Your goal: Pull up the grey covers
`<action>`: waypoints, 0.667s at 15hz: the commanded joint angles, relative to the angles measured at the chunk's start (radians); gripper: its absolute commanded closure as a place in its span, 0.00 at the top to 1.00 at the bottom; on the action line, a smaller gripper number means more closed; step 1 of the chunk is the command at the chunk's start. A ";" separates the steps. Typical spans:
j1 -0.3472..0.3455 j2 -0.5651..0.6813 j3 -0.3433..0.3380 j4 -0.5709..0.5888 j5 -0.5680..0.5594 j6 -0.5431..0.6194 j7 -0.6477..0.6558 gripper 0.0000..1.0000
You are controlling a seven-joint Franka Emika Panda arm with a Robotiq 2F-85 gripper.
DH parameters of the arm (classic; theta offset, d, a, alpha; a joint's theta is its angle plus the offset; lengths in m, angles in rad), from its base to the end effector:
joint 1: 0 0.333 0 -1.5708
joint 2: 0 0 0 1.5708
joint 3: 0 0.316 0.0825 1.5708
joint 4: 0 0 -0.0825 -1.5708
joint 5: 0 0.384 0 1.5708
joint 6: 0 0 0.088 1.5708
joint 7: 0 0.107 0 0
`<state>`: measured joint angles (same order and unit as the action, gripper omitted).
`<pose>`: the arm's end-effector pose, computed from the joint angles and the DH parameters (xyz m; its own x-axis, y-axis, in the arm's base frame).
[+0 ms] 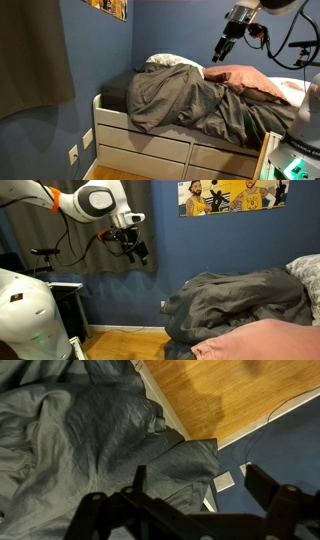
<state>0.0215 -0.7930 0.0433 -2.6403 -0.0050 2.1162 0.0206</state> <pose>0.3373 0.0227 0.5080 0.9632 0.0402 0.2657 0.0334 -0.9990 0.0302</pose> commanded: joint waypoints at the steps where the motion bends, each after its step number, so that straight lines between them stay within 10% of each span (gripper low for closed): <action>1: -0.003 0.020 0.000 0.007 -0.009 0.029 0.003 1.00; 10: -0.028 0.411 0.102 0.178 -0.153 0.334 0.024 1.00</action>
<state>0.0224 -0.5645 0.1130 -2.5717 -0.0878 2.3798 0.0091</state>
